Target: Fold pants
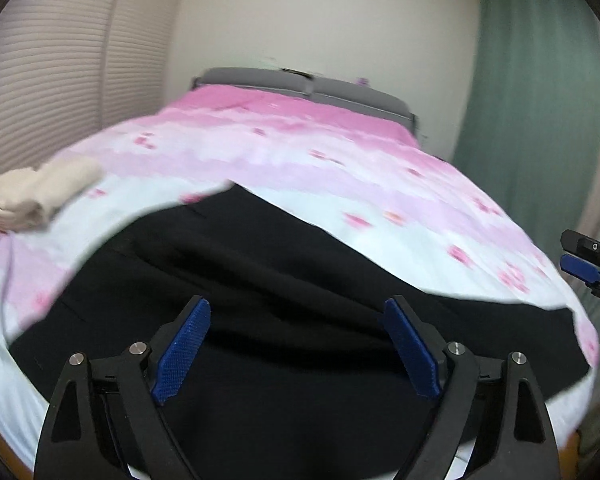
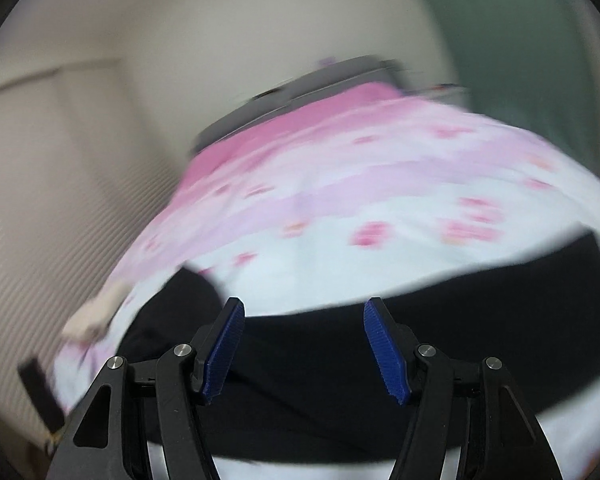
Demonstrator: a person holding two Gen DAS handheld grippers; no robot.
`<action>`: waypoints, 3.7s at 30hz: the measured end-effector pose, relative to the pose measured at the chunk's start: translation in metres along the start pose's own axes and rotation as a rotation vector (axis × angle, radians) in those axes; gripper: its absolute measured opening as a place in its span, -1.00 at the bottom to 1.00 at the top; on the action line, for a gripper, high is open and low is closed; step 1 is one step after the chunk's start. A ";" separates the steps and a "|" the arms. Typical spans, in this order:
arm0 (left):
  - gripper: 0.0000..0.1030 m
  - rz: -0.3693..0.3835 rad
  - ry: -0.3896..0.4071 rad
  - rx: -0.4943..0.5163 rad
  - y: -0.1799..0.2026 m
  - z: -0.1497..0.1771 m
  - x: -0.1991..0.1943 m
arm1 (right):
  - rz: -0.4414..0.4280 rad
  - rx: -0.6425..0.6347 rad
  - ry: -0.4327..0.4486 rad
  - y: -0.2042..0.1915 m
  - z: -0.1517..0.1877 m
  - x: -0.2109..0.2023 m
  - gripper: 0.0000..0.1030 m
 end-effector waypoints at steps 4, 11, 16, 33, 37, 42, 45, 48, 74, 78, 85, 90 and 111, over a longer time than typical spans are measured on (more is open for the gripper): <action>0.74 0.001 -0.013 0.040 -0.054 -0.046 0.039 | -0.120 -0.070 -0.087 -0.074 -0.015 0.083 0.23; 0.74 0.243 -0.170 0.310 -0.092 -0.118 0.139 | -0.121 -0.146 -0.225 -0.142 -0.022 0.198 0.23; 0.72 0.410 -0.323 0.427 -0.101 -0.137 0.218 | -0.064 -0.097 -0.271 -0.149 -0.019 0.239 0.23; -0.03 0.570 -0.629 0.427 -0.090 -0.111 0.340 | -0.030 -0.156 -0.503 -0.117 0.014 0.317 -0.18; -0.26 0.563 -0.571 0.486 -0.091 -0.117 0.325 | -0.057 -0.169 -0.519 -0.112 0.018 0.317 -0.68; -0.67 0.509 -0.436 0.529 -0.097 -0.136 0.279 | -0.072 -0.223 -0.467 -0.128 0.012 0.296 -0.83; -0.81 0.475 -0.358 0.508 -0.109 -0.150 0.243 | -0.068 -0.301 -0.411 -0.152 0.005 0.275 -0.84; -0.82 0.475 -0.285 0.500 -0.124 -0.157 0.193 | -0.068 -0.380 -0.356 -0.178 -0.001 0.247 -0.84; -0.87 0.291 -0.109 0.225 -0.239 0.064 -0.021 | -0.106 -1.007 -0.315 -0.291 0.250 0.099 -0.84; -0.87 0.257 -0.101 0.216 -0.244 0.079 -0.024 | -0.097 -1.027 -0.344 -0.287 0.271 0.102 -0.84; -0.86 0.208 -0.079 0.144 -0.260 0.077 -0.023 | -0.095 -0.975 -0.303 -0.291 0.275 0.119 -0.84; -0.83 0.165 -0.096 0.149 -0.266 0.076 -0.027 | -0.111 -0.950 -0.310 -0.300 0.275 0.131 -0.84; 0.01 0.180 -0.046 0.164 -0.146 0.061 -0.072 | 0.159 -0.353 -0.036 -0.177 0.202 0.016 0.20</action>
Point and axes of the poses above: each gripper's, at about its wrist camera, not at the fingertips, and x roughly the way its jaws point, y to its right, z to its underside, the point moved 5 cm from there along x, roughly the way its jaws point, and after that the axes turned 1 degree about x, right-handed, at the moved point
